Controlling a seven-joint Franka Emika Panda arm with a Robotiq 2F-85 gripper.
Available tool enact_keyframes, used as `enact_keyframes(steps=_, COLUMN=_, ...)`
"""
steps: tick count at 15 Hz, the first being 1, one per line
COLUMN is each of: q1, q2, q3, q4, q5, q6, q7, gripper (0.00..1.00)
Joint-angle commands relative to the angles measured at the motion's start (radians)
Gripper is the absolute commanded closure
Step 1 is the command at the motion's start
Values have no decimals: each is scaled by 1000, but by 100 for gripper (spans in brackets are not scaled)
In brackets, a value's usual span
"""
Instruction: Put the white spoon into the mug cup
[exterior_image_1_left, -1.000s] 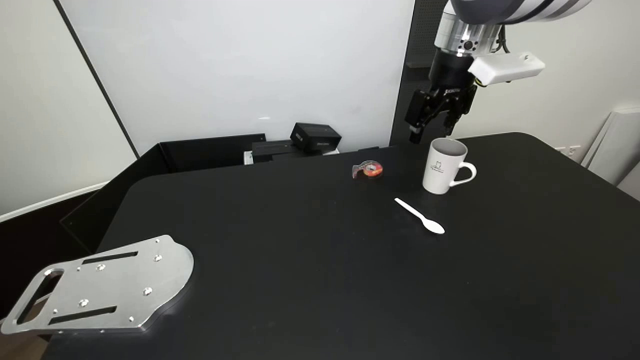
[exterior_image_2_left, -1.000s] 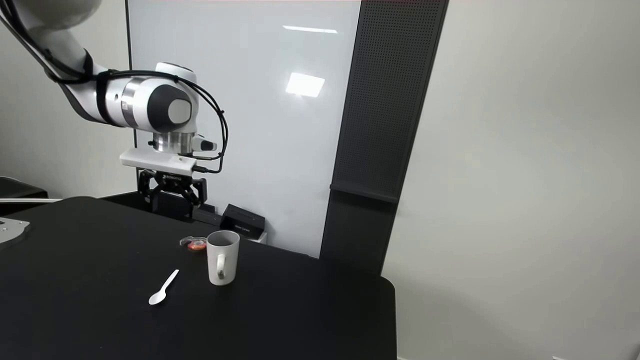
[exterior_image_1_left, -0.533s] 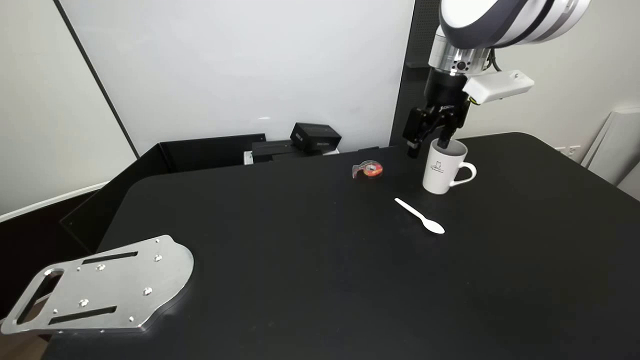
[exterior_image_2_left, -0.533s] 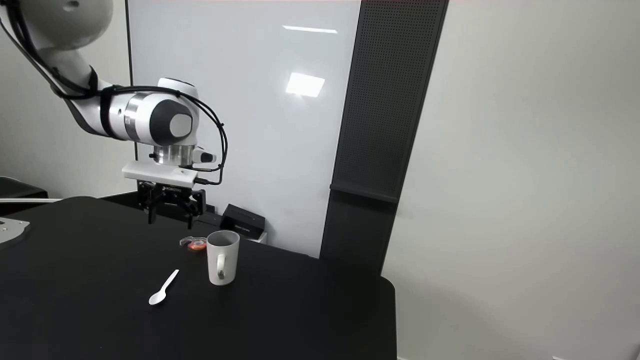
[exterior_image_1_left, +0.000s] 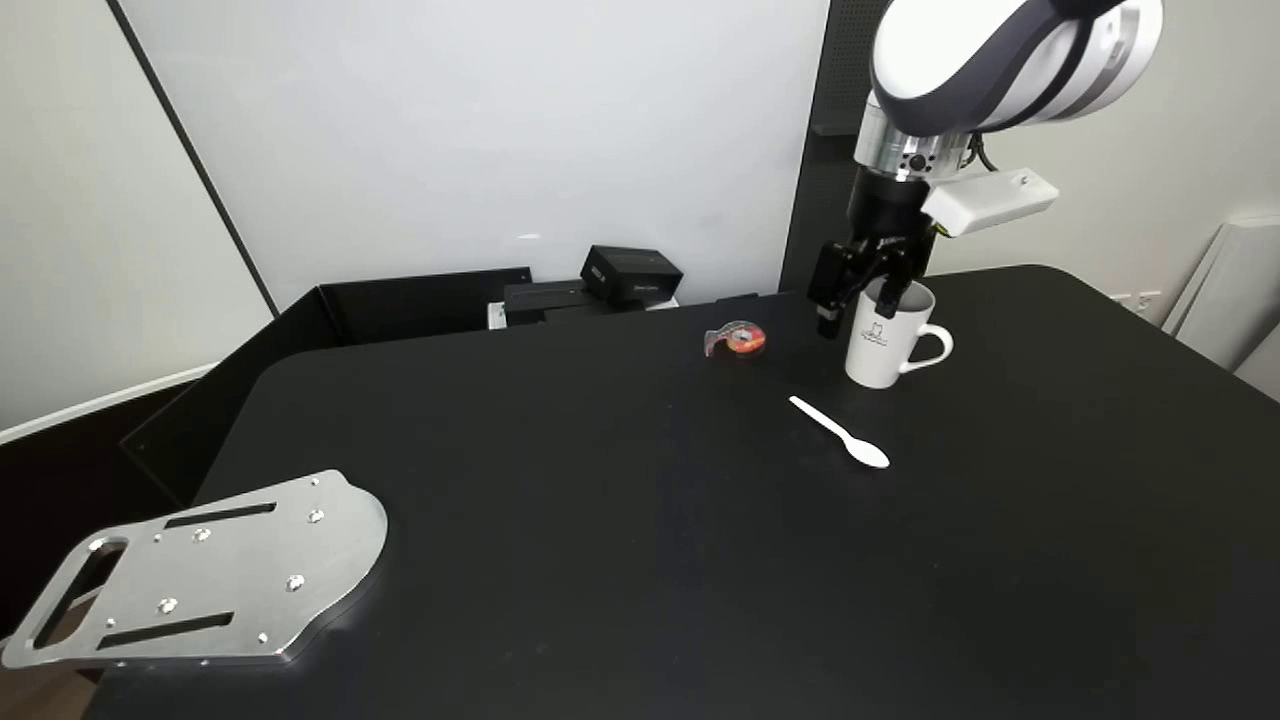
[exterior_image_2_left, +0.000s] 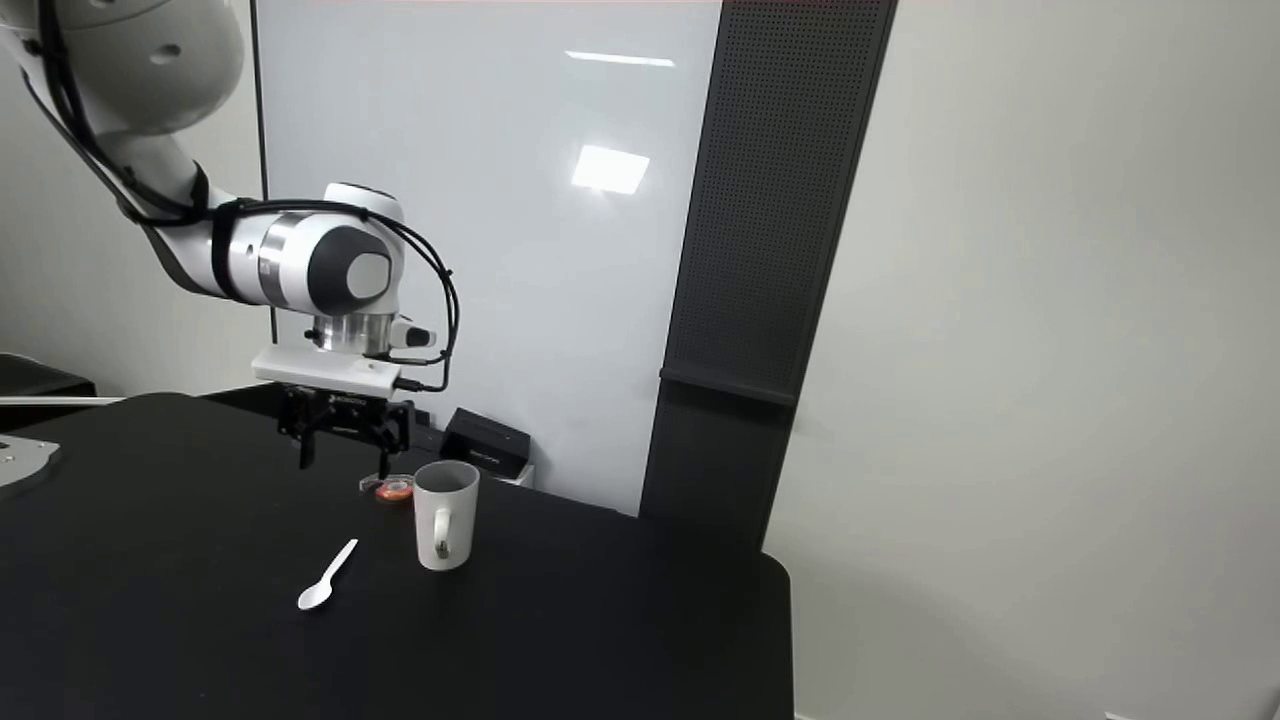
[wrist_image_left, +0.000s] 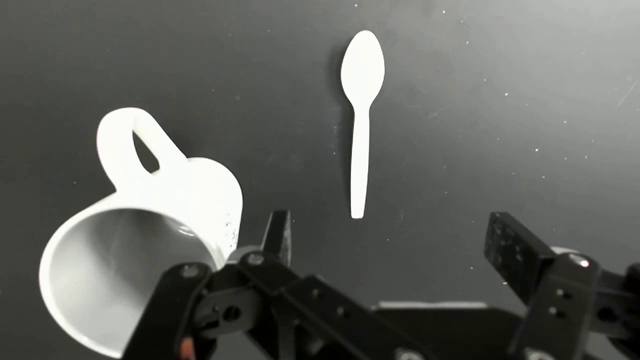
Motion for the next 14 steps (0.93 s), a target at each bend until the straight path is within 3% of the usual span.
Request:
enact_keyframes(steps=1, q1=-1, q2=37, q3=-6, q4=35, q5=-34, q6=5, q7=-1, gripper=0)
enact_keyframes(steps=14, q1=11, q2=108, q3=15, q4=39, q5=-54, q6=77, q7=-35, gripper=0)
